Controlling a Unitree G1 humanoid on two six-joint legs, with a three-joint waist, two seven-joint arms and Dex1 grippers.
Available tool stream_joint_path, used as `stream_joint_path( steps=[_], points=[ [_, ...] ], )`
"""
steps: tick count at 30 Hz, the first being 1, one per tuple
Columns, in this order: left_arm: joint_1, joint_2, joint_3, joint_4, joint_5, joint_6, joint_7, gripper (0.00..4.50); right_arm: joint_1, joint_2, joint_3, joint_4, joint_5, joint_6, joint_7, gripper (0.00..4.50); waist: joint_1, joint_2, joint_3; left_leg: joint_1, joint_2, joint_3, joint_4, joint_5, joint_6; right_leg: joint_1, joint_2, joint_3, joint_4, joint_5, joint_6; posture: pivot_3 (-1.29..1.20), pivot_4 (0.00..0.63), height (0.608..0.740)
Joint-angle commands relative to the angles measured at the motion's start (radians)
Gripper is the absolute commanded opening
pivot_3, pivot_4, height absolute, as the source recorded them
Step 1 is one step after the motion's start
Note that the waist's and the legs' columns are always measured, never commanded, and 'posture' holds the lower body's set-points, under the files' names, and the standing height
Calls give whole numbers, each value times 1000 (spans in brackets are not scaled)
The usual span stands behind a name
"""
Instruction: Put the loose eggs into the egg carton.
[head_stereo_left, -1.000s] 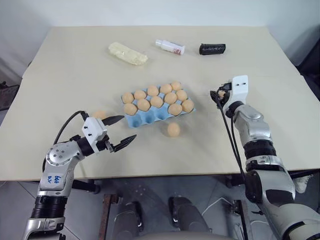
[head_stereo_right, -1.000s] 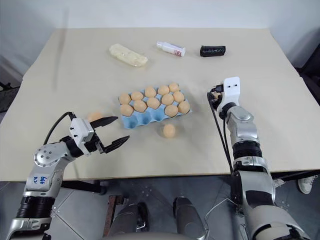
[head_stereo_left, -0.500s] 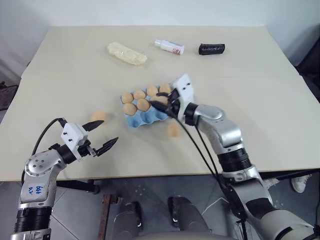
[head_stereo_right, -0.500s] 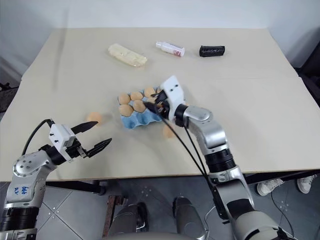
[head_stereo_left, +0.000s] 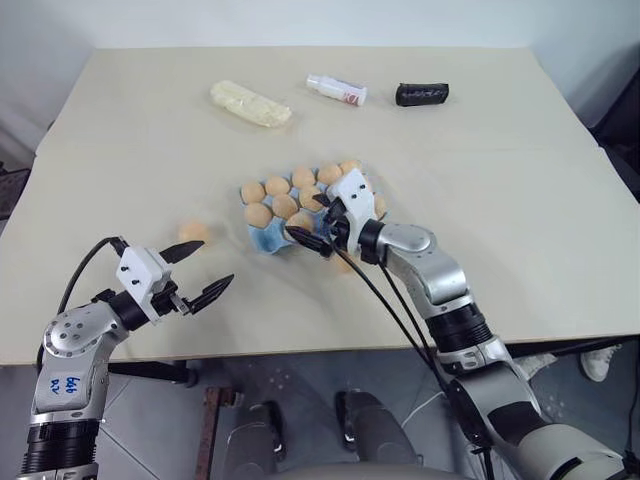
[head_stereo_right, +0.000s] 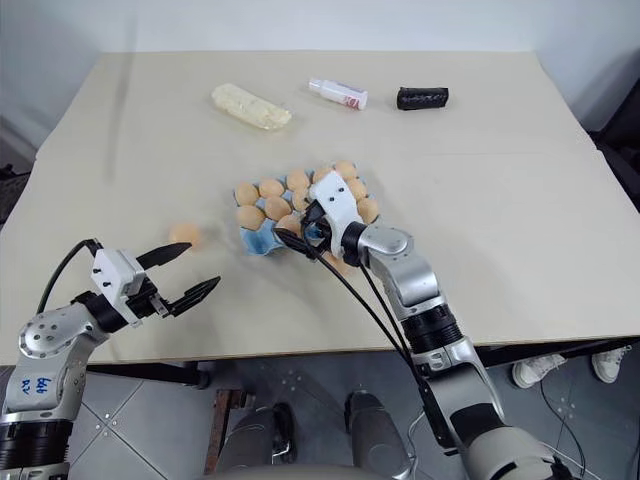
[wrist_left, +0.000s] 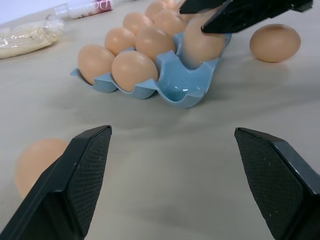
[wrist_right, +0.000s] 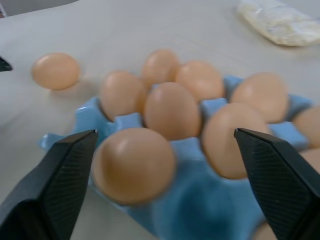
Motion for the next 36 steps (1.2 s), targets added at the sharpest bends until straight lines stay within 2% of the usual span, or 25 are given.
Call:
stream_joint_path(
  steps=[1,11,17,23,27,34,36],
  points=[
    [-29,-1,-1,-22,-16,0,1,4186,9,-9,-24,-68,18,-12,11,4469,0,0,0,0,0,0,0,0,0,0,0,0,0,0,0,0,150,740],
    [-61,-4,-21,-4,-13,-1,-8,4186,23,-20,3,-192,84,97,78,4469,0,0,0,0,0,0,0,0,0,0,1,0,1,0,0,0,150,740],
    [-63,-2,-23,-3,-15,-1,-12,4186,-49,8,46,-54,13,141,39,4469,-1,0,0,1,0,0,1,1,0,-1,1,1,2,0,0,0,150,740],
    [-52,-3,-19,-21,-16,4,-5,4186,-100,49,58,58,-23,109,29,4469,-1,0,0,0,0,1,1,2,-1,-1,1,1,2,0,0,0,150,740],
    [-40,-4,-12,-33,-18,7,0,4186,-105,71,64,69,-31,88,43,3573,-2,0,0,0,0,1,1,2,-1,-1,1,1,3,0,0,0,150,740],
    [-35,-1,-4,-35,-21,6,6,4186,-88,61,79,25,-23,31,102,1152,-2,0,0,0,0,1,1,2,-1,-1,1,1,3,0,0,0,150,740],
    [-35,-1,-4,-35,-21,5,8,4186,-83,55,71,8,-15,21,116,1152,-1,0,0,0,0,0,1,2,-1,-1,1,1,3,0,0,0,150,740]
  ],
)
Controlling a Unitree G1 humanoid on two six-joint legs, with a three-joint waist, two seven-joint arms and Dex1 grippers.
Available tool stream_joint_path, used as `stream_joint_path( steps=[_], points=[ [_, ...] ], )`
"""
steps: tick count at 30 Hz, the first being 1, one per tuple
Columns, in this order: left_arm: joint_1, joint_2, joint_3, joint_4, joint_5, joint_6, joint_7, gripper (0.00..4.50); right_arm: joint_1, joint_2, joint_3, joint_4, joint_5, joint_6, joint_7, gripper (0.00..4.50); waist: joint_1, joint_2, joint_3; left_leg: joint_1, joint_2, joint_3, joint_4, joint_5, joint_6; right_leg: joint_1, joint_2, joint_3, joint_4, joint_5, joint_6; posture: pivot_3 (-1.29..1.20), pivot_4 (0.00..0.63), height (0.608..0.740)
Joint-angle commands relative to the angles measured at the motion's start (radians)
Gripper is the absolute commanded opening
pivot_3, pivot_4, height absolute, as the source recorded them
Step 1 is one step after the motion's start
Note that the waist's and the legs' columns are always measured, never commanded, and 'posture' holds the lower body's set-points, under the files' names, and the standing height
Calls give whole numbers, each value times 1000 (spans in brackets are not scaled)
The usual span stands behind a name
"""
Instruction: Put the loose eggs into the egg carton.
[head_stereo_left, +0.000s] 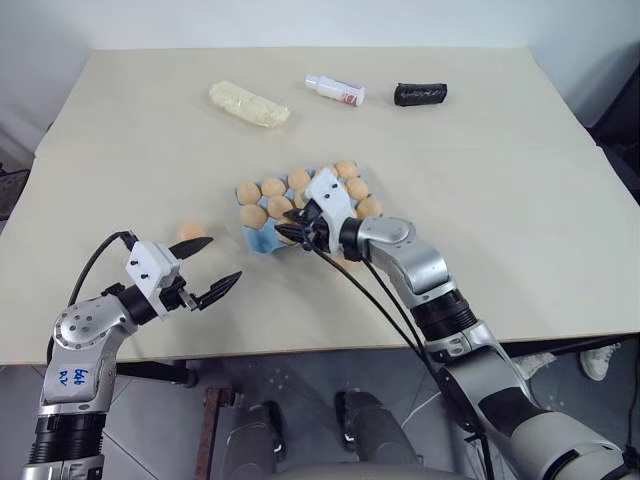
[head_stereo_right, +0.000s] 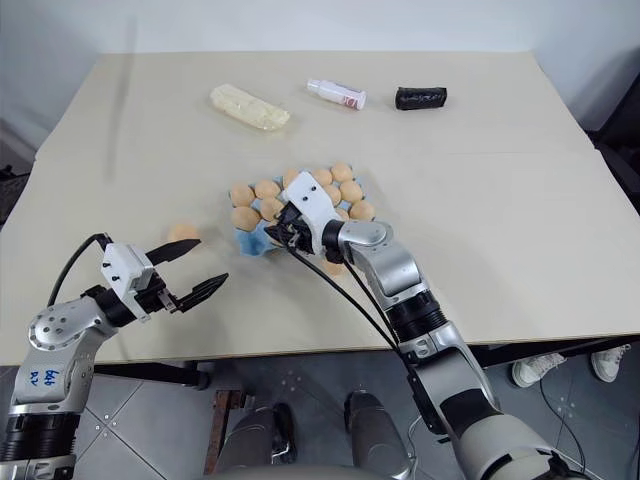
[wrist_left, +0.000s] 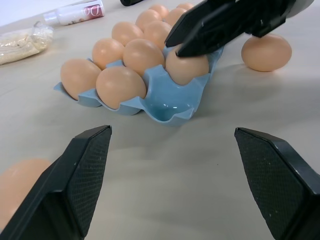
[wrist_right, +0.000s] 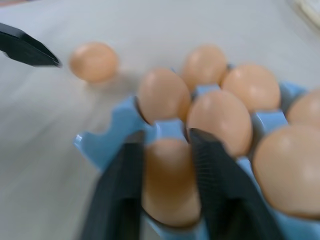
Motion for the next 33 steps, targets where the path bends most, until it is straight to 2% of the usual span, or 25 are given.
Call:
stream_joint_path(
  steps=[1,7,10,15,24,27,30,33],
  points=[
    [-1,3,23,-37,-20,-7,5,4186,11,-7,-13,-63,21,-30,33,1152,0,0,0,0,0,0,0,0,0,0,0,0,0,0,0,0,150,740],
    [-4,2,20,-30,-20,-9,4,4186,18,-42,-54,-84,33,-15,31,1152,0,0,0,0,0,0,0,0,0,0,0,0,0,0,0,0,150,740],
    [-13,1,15,-20,-18,-11,0,4186,0,-37,-54,-62,31,16,21,1728,0,0,0,0,0,0,0,0,0,0,0,0,0,0,0,0,150,740],
    [-22,0,10,-11,-16,-13,-4,4186,-27,-25,-11,-32,7,33,36,3385,0,0,0,0,0,0,0,0,0,0,0,0,0,0,0,0,150,740],
    [-17,-4,14,-16,-15,-15,1,4186,-60,-18,53,26,-47,34,51,3385,0,0,0,0,0,0,0,0,0,0,0,0,0,0,0,0,150,740],
    [-12,-5,16,-19,-15,-16,3,4186,-66,-16,58,31,-61,23,54,2765,0,0,0,0,0,0,0,0,0,0,0,0,0,0,0,0,150,740],
    [-12,-6,17,-20,-14,-17,5,4186,-71,-18,60,39,-77,1,63,1816,-1,0,0,0,0,0,0,0,0,0,0,0,0,0,0,0,150,740],
    [-12,-7,17,-20,-13,-17,6,4186,-75,-18,50,39,-77,-16,75,1197,0,0,0,0,0,0,0,0,0,0,0,0,0,0,0,0,150,740]
  ],
)
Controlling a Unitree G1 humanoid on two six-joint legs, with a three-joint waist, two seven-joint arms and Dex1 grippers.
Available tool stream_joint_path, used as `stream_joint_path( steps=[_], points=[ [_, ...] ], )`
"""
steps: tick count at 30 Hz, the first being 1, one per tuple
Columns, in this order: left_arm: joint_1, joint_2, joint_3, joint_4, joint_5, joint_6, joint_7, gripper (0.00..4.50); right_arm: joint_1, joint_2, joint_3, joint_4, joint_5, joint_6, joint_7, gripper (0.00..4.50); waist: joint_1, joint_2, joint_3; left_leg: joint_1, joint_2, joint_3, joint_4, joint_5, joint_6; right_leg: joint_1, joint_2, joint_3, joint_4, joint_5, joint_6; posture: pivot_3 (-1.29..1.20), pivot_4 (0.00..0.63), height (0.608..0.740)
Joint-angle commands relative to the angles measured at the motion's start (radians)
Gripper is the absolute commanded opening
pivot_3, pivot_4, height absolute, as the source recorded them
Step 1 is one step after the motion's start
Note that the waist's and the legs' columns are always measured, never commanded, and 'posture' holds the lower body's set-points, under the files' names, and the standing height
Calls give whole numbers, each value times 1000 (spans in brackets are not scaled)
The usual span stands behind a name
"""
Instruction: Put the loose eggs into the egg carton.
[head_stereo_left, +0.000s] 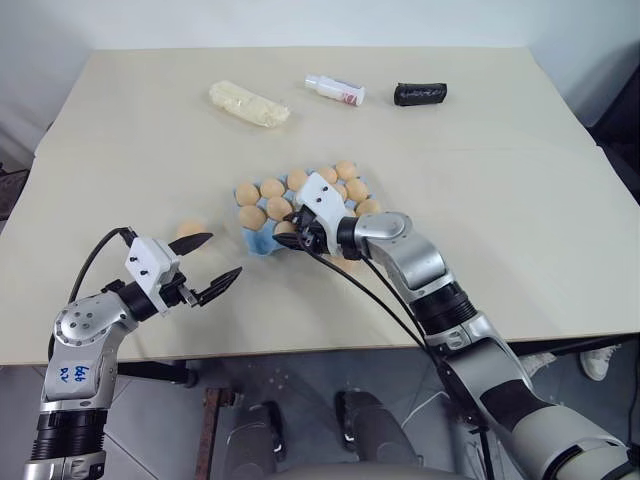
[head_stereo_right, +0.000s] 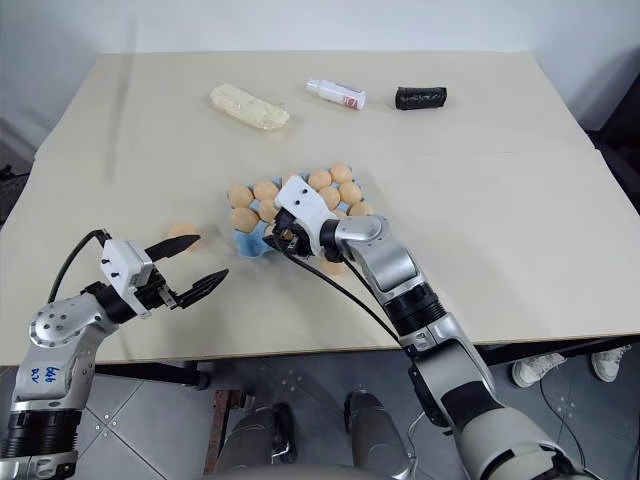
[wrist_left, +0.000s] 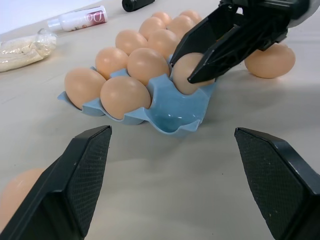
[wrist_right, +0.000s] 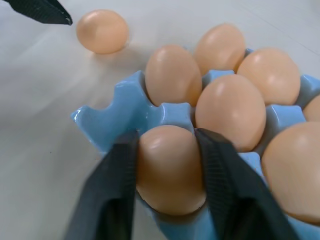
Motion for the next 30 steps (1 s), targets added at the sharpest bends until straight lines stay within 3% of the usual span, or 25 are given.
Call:
stream_joint_path(
  steps=[1,15,18,25,30],
  points=[
    [6,-2,18,-23,-12,-16,5,4186,-25,1,-15,-26,13,-39,24,1073,0,0,0,0,0,0,0,0,0,0,0,0,0,0,0,0,150,740],
    [-1,2,21,-18,-13,-18,3,4186,48,-122,-147,-98,97,-50,66,1073,4,0,0,0,0,0,0,0,0,0,0,0,0,0,0,0,150,740],
    [-10,2,18,-11,-12,-18,0,4186,61,-127,-142,-87,102,-31,73,1934,-3,0,0,0,0,0,0,0,0,0,0,1,0,0,0,0,150,740],
    [-23,2,13,-3,-11,-18,-5,4186,77,-129,-173,-179,130,-29,52,4449,1,0,0,0,0,0,0,0,0,0,0,1,0,0,0,0,150,740],
    [-16,2,13,-8,-19,-8,-9,4186,260,-274,-273,-360,197,-114,136,4449,25,0,0,0,0,-1,0,0,0,1,0,-1,-2,0,0,0,150,740]
  ],
)
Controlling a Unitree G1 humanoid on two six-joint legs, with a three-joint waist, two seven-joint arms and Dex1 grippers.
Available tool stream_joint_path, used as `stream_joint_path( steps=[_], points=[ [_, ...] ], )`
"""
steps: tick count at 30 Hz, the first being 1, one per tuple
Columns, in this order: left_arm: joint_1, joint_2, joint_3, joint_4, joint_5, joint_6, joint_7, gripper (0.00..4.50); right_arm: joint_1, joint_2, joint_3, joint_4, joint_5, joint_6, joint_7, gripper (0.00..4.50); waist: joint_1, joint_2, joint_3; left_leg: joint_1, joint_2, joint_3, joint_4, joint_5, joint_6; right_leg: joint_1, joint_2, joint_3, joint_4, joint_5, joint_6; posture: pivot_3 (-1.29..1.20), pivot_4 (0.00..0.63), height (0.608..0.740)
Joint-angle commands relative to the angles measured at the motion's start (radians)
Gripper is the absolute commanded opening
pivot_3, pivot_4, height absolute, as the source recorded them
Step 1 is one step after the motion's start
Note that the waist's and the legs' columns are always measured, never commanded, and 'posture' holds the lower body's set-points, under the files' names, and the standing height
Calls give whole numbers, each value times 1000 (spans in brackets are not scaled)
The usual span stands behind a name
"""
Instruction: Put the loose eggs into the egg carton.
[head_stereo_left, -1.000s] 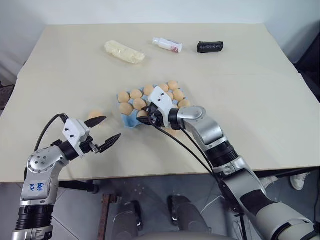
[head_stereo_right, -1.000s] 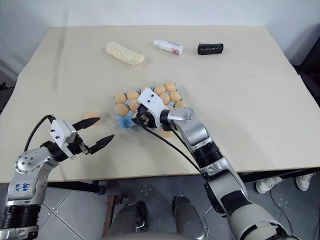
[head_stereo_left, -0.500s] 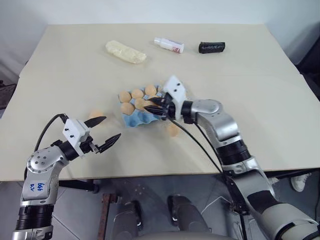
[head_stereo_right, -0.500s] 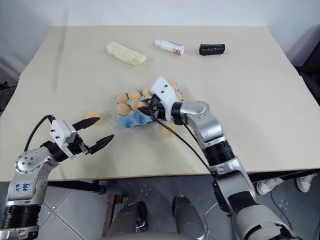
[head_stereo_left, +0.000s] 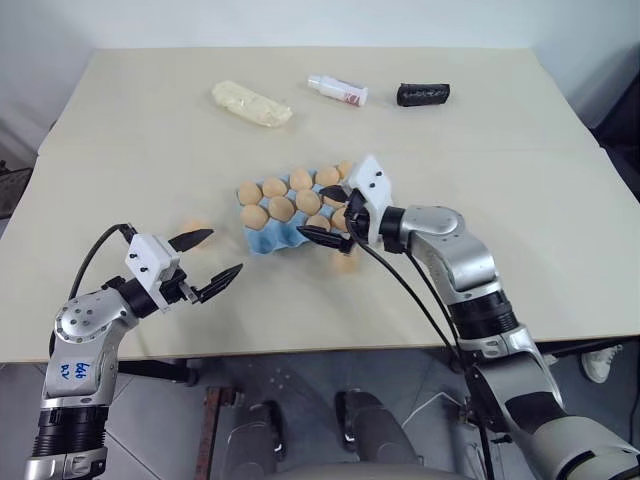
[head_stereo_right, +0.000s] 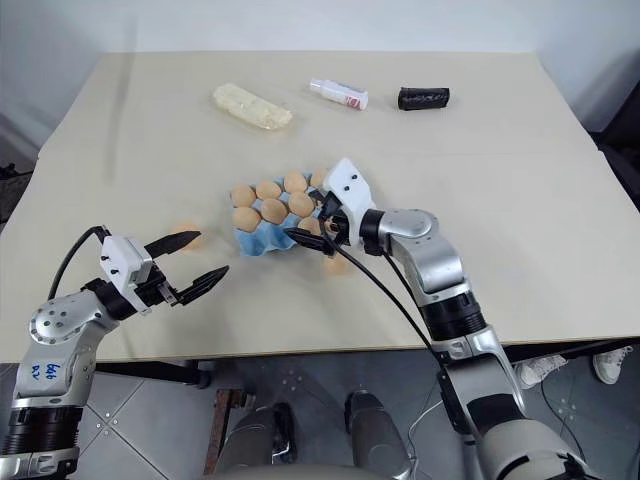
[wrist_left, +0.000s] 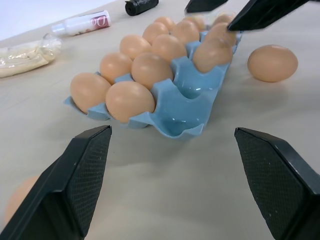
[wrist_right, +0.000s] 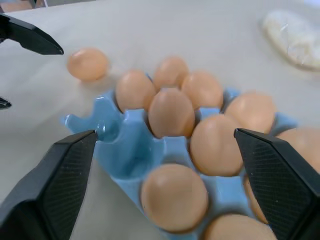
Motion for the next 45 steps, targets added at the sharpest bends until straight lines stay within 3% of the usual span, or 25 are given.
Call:
stream_joint_path(
  steps=[1,7,13,20,27,32,35,40,45],
  points=[
    [5,4,15,-10,-20,-6,-10,4186,160,-122,-114,-166,83,-103,113,4449,17,0,0,0,0,0,0,-1,1,0,0,0,-1,0,0,0,150,740],
    [-1,10,-2,9,-18,-7,-42,4186,526,-268,-311,-263,122,-238,135,4449,38,0,0,0,0,2,1,-4,2,2,0,1,-4,0,1,0,150,740],
    [-46,7,-29,59,-11,-20,-79,4186,695,-284,-387,-262,126,-292,119,4449,30,0,0,5,0,3,2,0,2,4,2,4,-1,2,1,0,150,740],
    [-82,2,-56,100,-14,-29,-133,4186,499,-186,-196,-287,80,-127,-26,4449,0,-2,1,15,1,4,1,1,-1,15,1,5,-3,8,0,0,150,740],
    [-56,-1,-35,79,-18,-39,-107,4186,338,-96,-38,-223,32,23,-109,4449,12,-2,1,14,1,0,-3,2,-3,13,1,1,-4,6,-5,0,150,740],
    [-7,-2,-15,36,-24,-34,-84,4186,270,-50,35,-120,-32,7,-138,4449,12,-2,1,11,1,0,-3,1,1,13,1,0,-7,5,-5,0,150,740],
    [19,-3,-3,11,-27,-29,-67,4186,256,-31,42,-99,-31,-14,-129,3857,12,-2,1,8,1,-2,-3,1,1,12,0,-1,-9,6,-4,0,150,740],
    [45,-1,14,-9,-29,-27,-47,4186,255,-32,40,-151,16,-5,-74,2222,12,-2,1,7,1,-4,-3,1,1,12,0,-4,-10,6,-4,0,150,740],
    [76,-6,34,-20,-31,-24,-20,4186,169,22,57,-177,44,59,-84,2126,7,-2,1,4,1,-6,-3,2,1,9,1,-6,-9,6,-4,0,150,740]
  ],
)
